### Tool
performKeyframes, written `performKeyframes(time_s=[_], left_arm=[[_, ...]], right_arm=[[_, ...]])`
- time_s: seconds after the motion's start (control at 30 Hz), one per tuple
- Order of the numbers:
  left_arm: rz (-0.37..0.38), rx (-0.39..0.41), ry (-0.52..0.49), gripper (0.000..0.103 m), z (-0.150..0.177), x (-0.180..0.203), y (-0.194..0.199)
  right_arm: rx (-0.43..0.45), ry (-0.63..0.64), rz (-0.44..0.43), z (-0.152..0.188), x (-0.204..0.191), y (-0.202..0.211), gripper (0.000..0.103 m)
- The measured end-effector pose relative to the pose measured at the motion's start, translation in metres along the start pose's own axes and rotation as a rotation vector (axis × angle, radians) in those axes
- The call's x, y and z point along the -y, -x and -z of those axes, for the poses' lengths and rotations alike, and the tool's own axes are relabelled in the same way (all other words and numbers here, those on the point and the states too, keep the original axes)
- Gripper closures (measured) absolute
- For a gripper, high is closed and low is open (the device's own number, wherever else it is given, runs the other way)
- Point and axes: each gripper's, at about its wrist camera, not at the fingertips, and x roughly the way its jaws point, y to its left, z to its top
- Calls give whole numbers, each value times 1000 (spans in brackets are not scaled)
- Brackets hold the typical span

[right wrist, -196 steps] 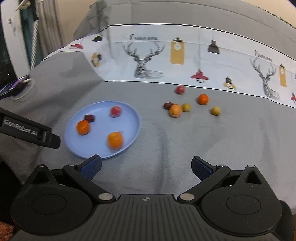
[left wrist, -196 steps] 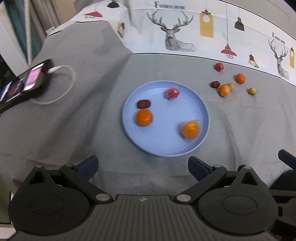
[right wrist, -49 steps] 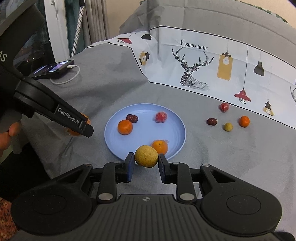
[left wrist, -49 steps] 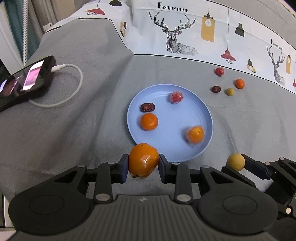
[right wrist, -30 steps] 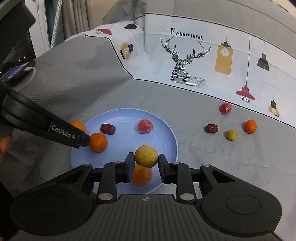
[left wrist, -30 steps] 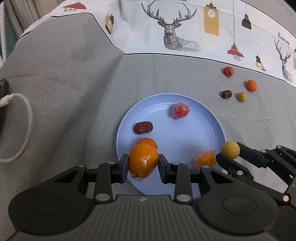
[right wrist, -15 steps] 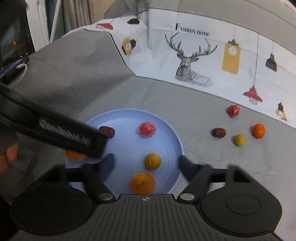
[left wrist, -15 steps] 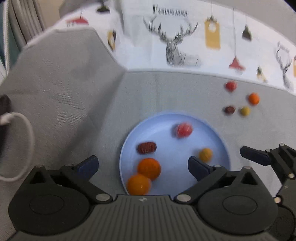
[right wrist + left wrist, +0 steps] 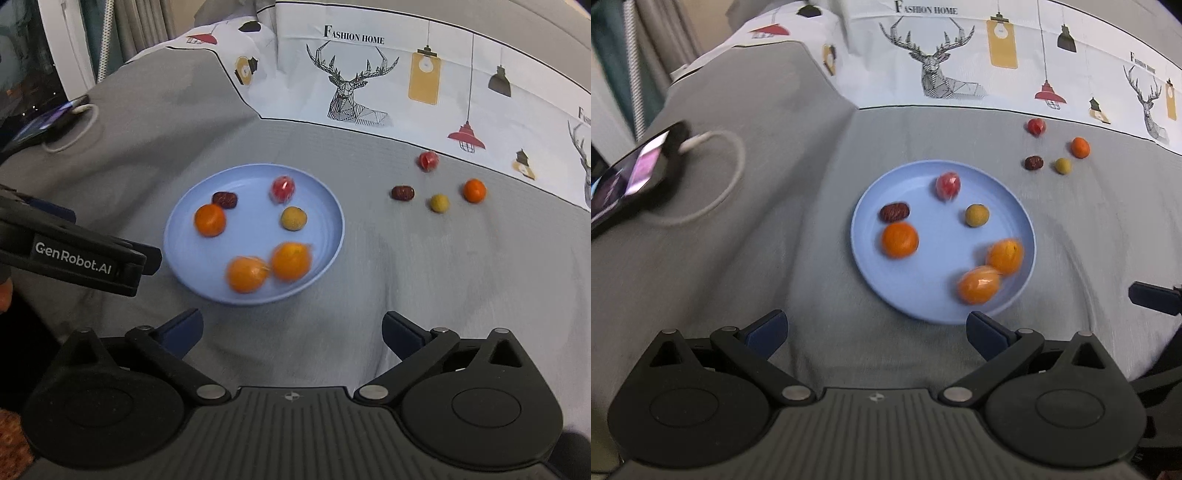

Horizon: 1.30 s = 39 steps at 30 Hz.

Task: Organize fruits
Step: 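Lift both open tools away from the plate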

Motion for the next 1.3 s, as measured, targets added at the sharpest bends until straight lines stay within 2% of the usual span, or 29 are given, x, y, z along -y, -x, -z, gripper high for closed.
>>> performKeyframes(time_s=[0.17,0.37,0.67,1.03,1.3], left_arm=[[-9,3,44,0,17,-4,21],[-34,48,40,0,28,-2,46],[-35,92,38,0,36,5,68],[-38,102,38,0,37,3,74],[-40,95,40,0,35,1,72]], right_arm=[[52,8,15,10,-11,25,1],[118,5,28,19,-14,49,1],[162,4,34,28,-15,69,1],[170,10,36,30,-19,73,1],[136,-8,33,26,-16,67,1]])
